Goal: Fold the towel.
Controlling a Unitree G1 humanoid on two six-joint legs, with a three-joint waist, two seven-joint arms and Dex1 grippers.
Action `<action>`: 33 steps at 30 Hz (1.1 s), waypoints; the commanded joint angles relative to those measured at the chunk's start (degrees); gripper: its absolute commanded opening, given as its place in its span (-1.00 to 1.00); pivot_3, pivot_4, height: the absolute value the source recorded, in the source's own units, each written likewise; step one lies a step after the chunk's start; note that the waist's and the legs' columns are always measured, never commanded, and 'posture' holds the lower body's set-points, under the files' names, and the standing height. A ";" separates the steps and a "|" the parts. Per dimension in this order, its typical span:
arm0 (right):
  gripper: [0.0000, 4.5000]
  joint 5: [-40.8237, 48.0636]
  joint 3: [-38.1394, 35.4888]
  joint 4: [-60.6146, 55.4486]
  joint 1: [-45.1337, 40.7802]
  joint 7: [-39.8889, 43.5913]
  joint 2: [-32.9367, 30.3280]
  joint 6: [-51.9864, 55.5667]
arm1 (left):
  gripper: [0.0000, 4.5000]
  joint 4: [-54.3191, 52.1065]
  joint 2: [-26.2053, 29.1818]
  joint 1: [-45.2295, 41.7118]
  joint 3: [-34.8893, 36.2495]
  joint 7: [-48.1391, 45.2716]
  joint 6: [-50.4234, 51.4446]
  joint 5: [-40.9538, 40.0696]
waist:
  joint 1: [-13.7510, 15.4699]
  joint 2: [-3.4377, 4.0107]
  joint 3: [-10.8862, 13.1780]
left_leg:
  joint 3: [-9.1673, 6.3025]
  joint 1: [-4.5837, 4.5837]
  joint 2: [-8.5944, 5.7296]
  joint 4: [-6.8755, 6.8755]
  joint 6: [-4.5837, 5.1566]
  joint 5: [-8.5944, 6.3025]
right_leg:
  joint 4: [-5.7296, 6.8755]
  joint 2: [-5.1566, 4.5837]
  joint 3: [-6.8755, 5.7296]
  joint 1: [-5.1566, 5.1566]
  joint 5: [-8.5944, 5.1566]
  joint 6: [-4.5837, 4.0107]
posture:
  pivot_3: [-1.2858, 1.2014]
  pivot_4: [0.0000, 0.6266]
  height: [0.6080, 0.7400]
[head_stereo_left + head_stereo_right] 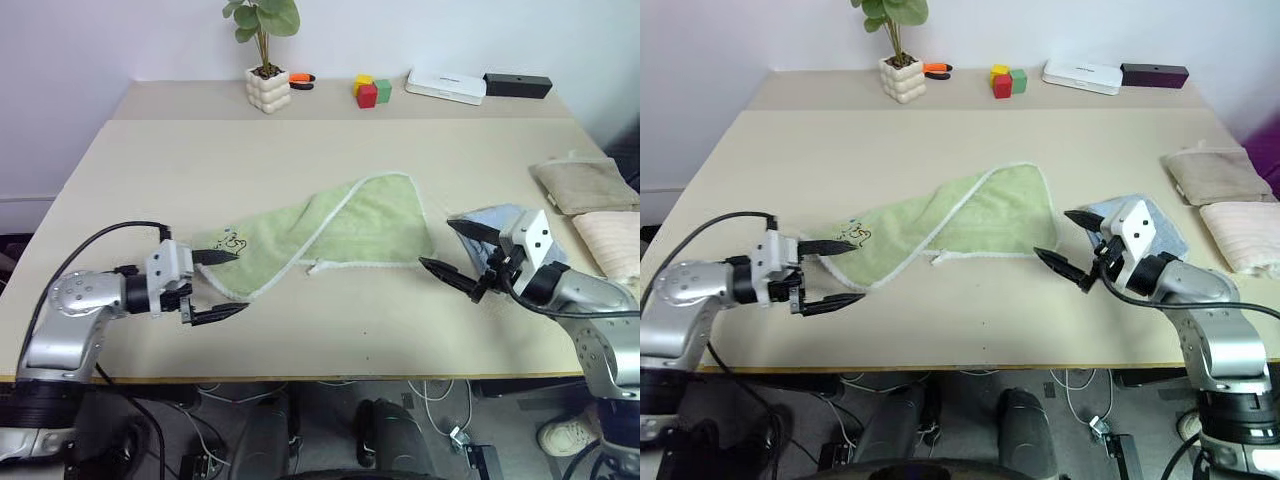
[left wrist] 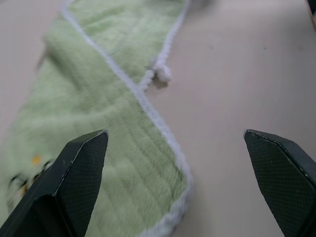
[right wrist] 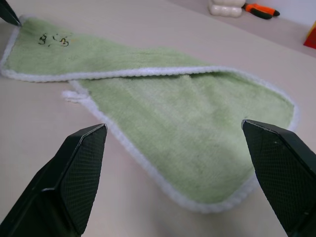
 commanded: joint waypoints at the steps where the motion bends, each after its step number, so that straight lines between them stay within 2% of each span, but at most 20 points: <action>1: 0.98 0.62 -2.54 -1.26 -1.48 -0.47 -1.06 -0.45 | 1.00 0.99 -0.53 -1.37 -0.31 0.46 -3.38 1.16 | 0.04 0.00 0.00 | 0.00 0.00 0.00 0.00 0.00 0.00 | 0.00 0.01 0.00 0.00 0.00 0.00 | 0.03 -0.52 1.00; 5: 0.98 0.67 -2.41 -0.61 -2.48 -0.45 -0.87 -0.43 | 1.00 2.06 -0.30 -0.85 -0.70 -0.41 -4.66 1.49 | 0.06 0.00 0.00 | 0.00 0.00 0.01 0.01 0.01 0.00 | 0.00 0.02 0.00 -0.01 0.00 0.00 | 0.03 -0.52 1.00; 11: 0.98 0.20 -0.49 -3.27 -2.38 -2.98 1.32 0.04 | 1.00 5.48 3.91 0.54 0.47 -4.19 -6.71 1.52 | 0.06 0.00 0.00 | 0.00 0.00 0.03 0.00 0.01 0.00 | 0.00 0.02 0.00 -0.02 0.00 -0.01 | 0.03 -0.52 1.00; 18: 0.98 0.25 2.44 -4.35 -5.25 -5.50 4.30 0.55 | 1.00 5.42 0.83 2.11 -2.96 -1.60 -4.89 2.82 | 0.06 0.00 -0.01 | 0.00 -0.01 0.05 0.01 0.03 -0.01 | 0.00 0.00 0.04 -0.03 0.01 -0.01 | 0.03 -0.52 1.00; 20: 0.98 1.55 2.56 -5.86 -5.46 -6.10 4.63 1.64 | 1.00 4.50 -0.90 2.38 -4.74 0.26 -5.29 4.60 | 0.13 0.02 -0.01 | 0.01 -0.02 0.05 0.01 0.03 -0.01 | 0.01 0.01 0.03 -0.04 0.01 0.00 | 0.03 -0.52 1.00; 22: 0.98 0.98 2.36 -4.88 -4.97 -5.41 4.06 0.93 | 1.00 4.12 -2.24 3.12 -8.65 2.61 -6.25 9.67 | 0.26 -0.06 -0.07 | 0.00 -0.02 0.04 0.01 0.04 -0.01 | 0.01 0.01 0.03 -0.03 0.01 0.00 | 0.03 -0.52 1.00; 25: 1.00 1.01 2.49 -5.40 -5.94 -5.19 3.67 1.35 | 0.66 4.70 -0.75 4.82 -10.39 3.15 -7.42 13.11 | 0.44 0.11 -0.21 | 0.00 0.07 0.00 0.05 0.05 -0.03 | -0.03 -0.03 0.03 0.12 0.03 0.04 | 0.03 -0.52 1.00; 32: 1.00 -0.74 3.47 -1.46 -9.11 -4.72 4.47 -0.46 | -0.86 5.74 0.37 3.58 -8.70 4.35 -4.16 11.25 | 0.36 0.44 -0.41 | -0.04 0.38 0.07 0.03 -0.03 -0.11 | -0.07 -0.07 0.08 0.10 -0.06 -0.05 | 0.03 -0.52 1.00; 33: 1.00 -1.11 3.68 -0.79 -9.56 -4.76 4.74 -1.06 | -0.97 6.17 0.55 3.36 -8.43 5.13 -3.76 11.55 | 0.33 0.44 -0.41 | -0.04 0.38 0.07 0.03 -0.03 -0.11 | -0.07 -0.07 0.09 0.10 -0.10 0.00 | 0.03 -0.52 1.00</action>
